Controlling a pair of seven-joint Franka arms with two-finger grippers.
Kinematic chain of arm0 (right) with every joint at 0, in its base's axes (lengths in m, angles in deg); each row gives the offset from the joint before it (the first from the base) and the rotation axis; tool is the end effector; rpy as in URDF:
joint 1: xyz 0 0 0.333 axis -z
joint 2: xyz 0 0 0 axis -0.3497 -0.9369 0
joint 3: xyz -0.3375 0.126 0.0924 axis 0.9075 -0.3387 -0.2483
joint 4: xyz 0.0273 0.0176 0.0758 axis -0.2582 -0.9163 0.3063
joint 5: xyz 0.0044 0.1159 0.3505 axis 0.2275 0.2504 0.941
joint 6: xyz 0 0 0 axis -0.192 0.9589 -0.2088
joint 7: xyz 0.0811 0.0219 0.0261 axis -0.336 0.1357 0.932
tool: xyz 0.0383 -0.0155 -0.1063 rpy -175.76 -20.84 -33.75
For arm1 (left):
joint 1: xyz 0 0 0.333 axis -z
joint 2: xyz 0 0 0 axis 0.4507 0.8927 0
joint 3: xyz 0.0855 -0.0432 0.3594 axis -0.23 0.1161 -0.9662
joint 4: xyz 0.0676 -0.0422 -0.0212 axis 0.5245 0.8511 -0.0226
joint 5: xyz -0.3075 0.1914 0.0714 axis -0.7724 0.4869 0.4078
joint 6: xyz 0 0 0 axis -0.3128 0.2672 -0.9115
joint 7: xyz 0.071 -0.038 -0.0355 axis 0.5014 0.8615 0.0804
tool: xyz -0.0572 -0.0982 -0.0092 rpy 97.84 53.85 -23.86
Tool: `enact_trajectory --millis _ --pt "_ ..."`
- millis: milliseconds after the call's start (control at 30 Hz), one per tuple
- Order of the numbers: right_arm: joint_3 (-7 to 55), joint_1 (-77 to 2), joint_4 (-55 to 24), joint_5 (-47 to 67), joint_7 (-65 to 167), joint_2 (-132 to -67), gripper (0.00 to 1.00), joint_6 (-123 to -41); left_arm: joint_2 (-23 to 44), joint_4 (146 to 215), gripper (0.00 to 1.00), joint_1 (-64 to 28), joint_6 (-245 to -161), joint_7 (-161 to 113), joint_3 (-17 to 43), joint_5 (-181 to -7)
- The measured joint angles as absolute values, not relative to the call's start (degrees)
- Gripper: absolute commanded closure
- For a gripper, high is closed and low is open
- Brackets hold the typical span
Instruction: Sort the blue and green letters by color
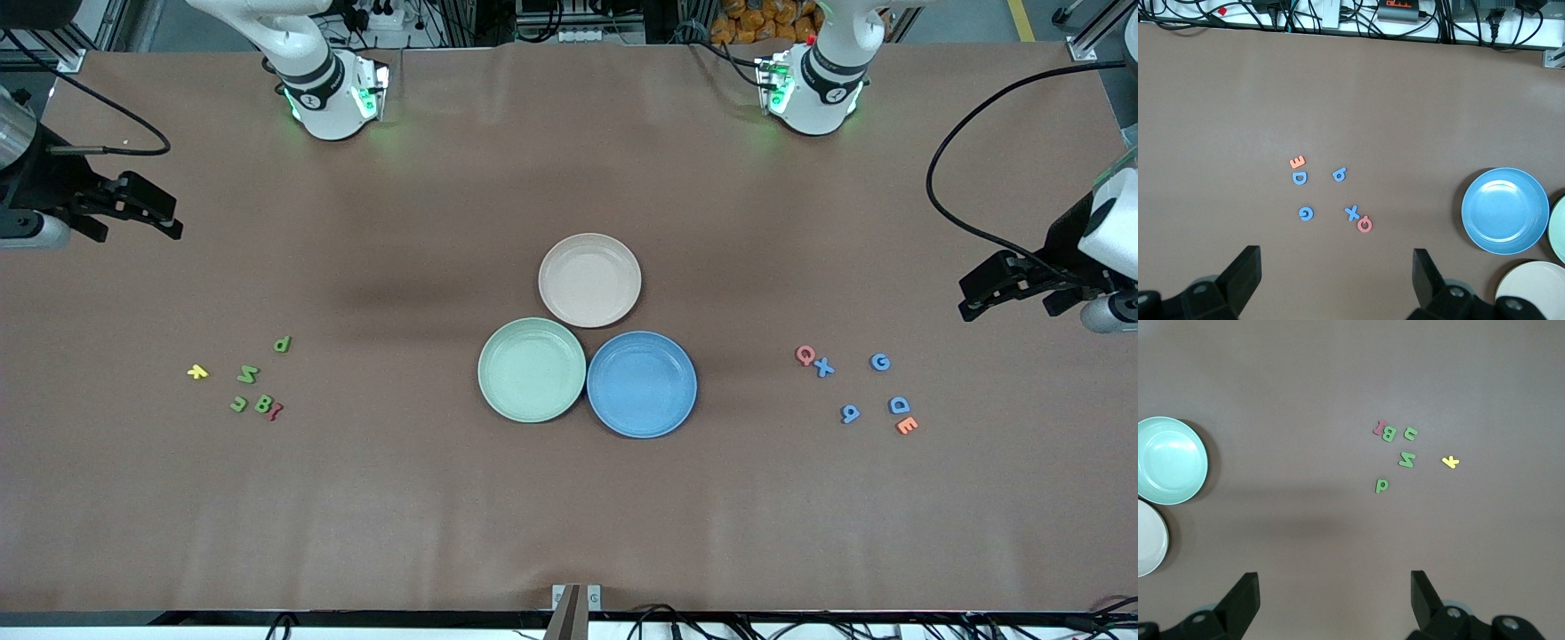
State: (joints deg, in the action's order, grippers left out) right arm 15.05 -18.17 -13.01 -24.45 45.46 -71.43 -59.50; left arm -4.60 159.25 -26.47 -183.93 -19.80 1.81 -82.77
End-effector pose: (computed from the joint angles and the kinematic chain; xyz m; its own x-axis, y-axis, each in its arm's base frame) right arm 0.5070 0.0152 0.6642 1.0000 0.0044 0.0088 0.0047 -0.9993 -0.0359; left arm 0.6067 -0.0632 0.6759 0.9859 0.0584 0.1567 0.0579 -0.9983 0.0077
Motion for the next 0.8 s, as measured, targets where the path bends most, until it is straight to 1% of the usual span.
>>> enact_trajectory --millis 367,567,800 --pt "15.4 -18.1 -14.5 -24.5 45.7 -71.5 0.00 -60.4 -4.3 159.5 0.00 -26.9 -183.9 -19.8 1.4 -82.8" --pt "15.6 -18.1 -17.0 -24.5 45.8 -71.7 0.00 -63.6 -3.4 159.7 0.00 -27.4 -183.8 -19.8 1.2 -82.8" --pt "15.8 -18.0 -21.8 -24.5 45.8 -71.8 0.00 -71.0 -1.9 160.2 0.00 -28.9 -183.9 -19.8 1.1 -82.8"
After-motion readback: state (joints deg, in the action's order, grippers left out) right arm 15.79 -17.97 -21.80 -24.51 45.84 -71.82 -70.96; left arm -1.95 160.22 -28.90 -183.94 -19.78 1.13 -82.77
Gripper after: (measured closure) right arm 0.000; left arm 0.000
